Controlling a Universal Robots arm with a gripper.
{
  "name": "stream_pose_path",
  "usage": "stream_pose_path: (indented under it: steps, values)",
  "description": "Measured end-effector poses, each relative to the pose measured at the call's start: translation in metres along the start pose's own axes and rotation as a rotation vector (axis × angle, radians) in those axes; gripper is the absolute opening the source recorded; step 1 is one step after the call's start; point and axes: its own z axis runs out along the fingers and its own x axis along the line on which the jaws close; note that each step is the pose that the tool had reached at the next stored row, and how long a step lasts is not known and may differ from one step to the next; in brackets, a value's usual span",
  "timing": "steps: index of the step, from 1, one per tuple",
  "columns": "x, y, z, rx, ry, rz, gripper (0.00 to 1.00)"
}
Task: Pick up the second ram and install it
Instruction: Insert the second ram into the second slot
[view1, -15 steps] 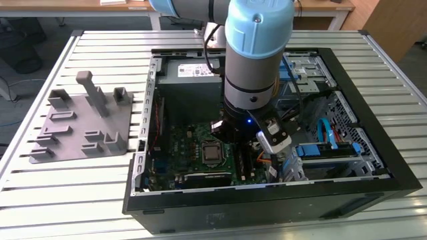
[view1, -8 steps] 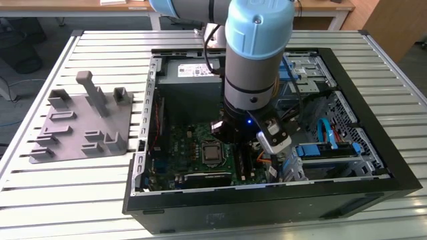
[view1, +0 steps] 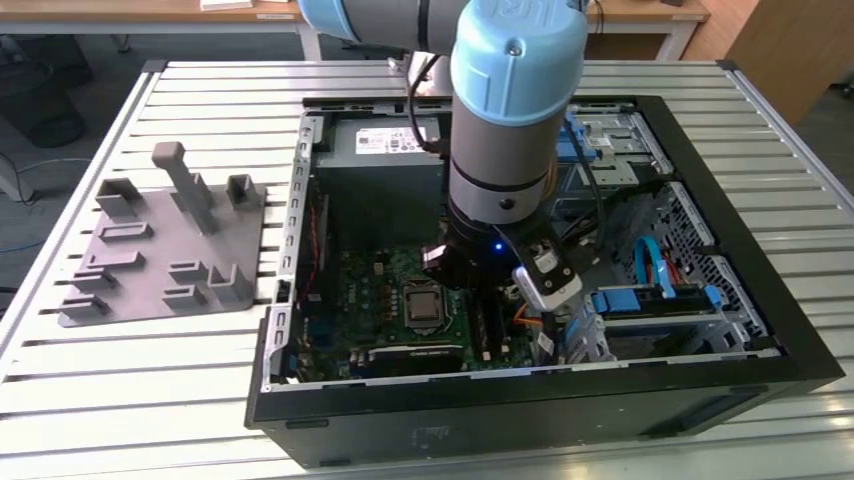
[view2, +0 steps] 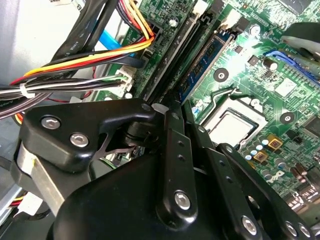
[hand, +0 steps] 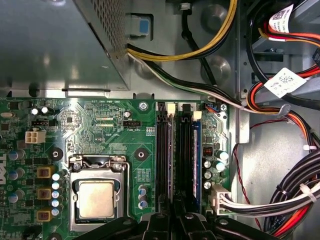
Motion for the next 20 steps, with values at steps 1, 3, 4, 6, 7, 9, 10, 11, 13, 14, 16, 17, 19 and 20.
stream_pose_path:
  steps: [1,3,4,6,7,9,10,11,13,14,16,17,19,20]
  values:
    - [0.0,0.0,0.0,0.0,0.0,0.0,0.14]
    - [-0.0001,0.0,0.0001,-0.0001,0.0,0.0,0.14]
    - [-0.0001,0.0,0.0001,-0.0002,0.0,0.0,0.14]
    - [-0.0002,0.0002,0.0005,-0.0011,-0.0004,0.0,0.15]
    - [-0.0003,0.0001,0.0004,-0.0009,-0.0003,0.0,0.15]
    - [-0.0003,0.0001,0.0003,-0.0005,-0.0002,0.0,0.27]
    - [-0.0004,0.0001,0.0002,-0.0003,-0.0001,0.0,0.27]
    - [-0.0004,0.0,-0.0005,0.0001,0.0,0.0,0.27]
    - [-0.0008,0.0002,-0.0073,-0.0002,-0.0001,0.0,0.27]
    - [-0.001,0.0004,-0.0118,-0.0002,-0.0001,0.0,0.27]
    - [-0.0015,0.0008,-0.021,0.0002,-0.0001,0.0,0.27]
    - [-0.0017,0.0013,-0.0255,0.0004,-0.0001,0.0,0.27]
    - [-0.0022,0.0025,-0.0342,0.0019,-0.0001,0.0,0.26]
    - [-0.0024,0.0028,-0.0381,0.0029,-0.0001,0.0,0.26]
